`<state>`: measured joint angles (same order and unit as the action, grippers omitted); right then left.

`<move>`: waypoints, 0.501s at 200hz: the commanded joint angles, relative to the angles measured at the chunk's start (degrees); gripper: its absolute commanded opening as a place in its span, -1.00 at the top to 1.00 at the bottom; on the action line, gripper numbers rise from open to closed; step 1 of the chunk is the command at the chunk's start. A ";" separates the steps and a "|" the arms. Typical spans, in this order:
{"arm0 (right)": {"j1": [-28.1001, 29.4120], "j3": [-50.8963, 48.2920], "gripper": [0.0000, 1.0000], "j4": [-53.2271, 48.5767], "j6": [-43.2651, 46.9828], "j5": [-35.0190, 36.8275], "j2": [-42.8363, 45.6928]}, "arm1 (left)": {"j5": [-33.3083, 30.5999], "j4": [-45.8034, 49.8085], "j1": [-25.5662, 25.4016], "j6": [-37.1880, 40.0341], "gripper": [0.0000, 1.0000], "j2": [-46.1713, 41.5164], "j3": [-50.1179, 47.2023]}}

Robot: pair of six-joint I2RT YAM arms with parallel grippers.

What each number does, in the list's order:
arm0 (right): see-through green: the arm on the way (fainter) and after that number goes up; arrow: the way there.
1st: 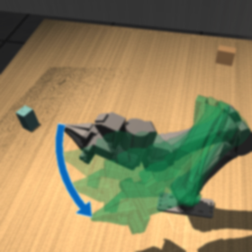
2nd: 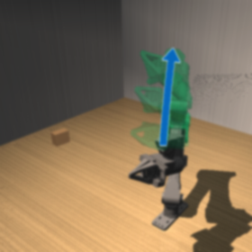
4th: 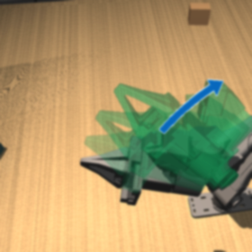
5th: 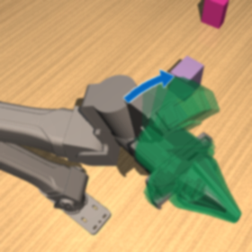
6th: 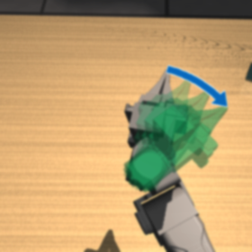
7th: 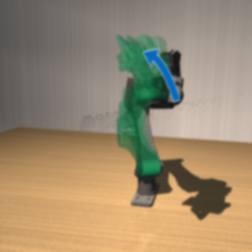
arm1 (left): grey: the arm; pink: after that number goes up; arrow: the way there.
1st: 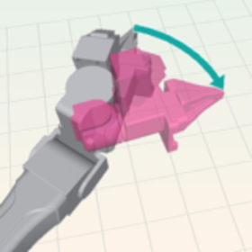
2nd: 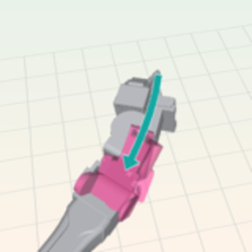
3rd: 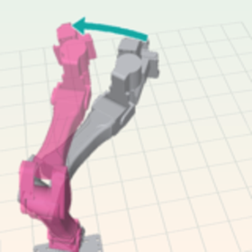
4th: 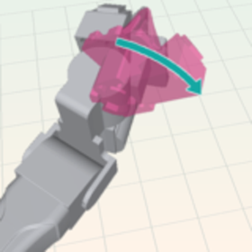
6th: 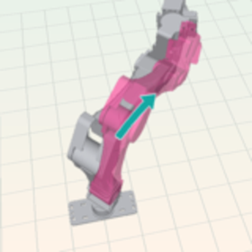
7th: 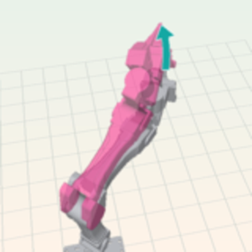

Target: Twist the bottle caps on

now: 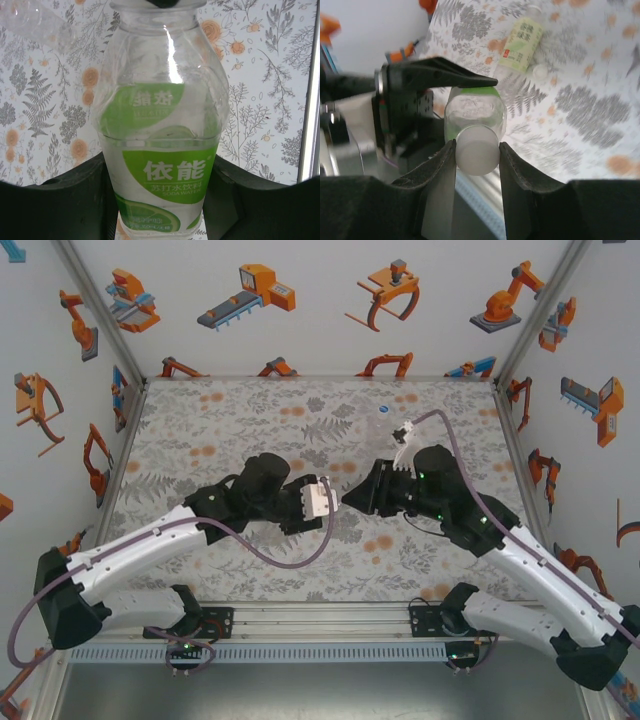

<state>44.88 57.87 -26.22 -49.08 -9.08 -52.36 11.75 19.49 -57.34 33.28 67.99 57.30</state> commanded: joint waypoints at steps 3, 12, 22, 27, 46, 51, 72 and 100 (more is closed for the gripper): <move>0.07 -1.10 1.00 -2.57 -28.44 6.59 -0.90 | 1.60 -5.59 -0.49 0.43 1.00 0.39 2.49; 0.12 -1.44 1.00 -1.21 -29.55 6.18 -1.18 | 1.66 -5.56 -0.49 0.41 1.00 0.61 2.73; 0.15 -0.60 1.00 -1.58 -29.29 6.64 -1.57 | 1.70 -5.68 -0.47 0.43 1.00 0.79 2.76; 0.16 0.00 1.00 -2.17 -28.87 7.06 -1.81 | 1.78 -5.71 -0.49 0.40 1.00 0.81 2.74; 0.11 1.51 0.75 -2.61 -25.53 7.95 -1.88 | 2.17 -5.55 -0.49 0.62 1.00 0.65 2.87; 0.09 1.89 0.64 -2.61 -24.16 8.30 -1.69 | 2.22 -5.33 -0.49 0.69 1.00 0.57 2.86; 0.12 4.08 0.11 -2.56 -15.38 10.13 -0.46 | 2.32 -4.55 -0.49 0.83 1.00 0.02 2.81; 0.11 6.32 -0.19 -0.23 -0.16 11.10 1.79 | 2.57 -4.30 -0.49 0.71 1.00 -0.88 2.35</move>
<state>44.82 60.77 -29.32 -63.68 -0.62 -53.19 11.66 17.19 -57.49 33.32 68.84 57.67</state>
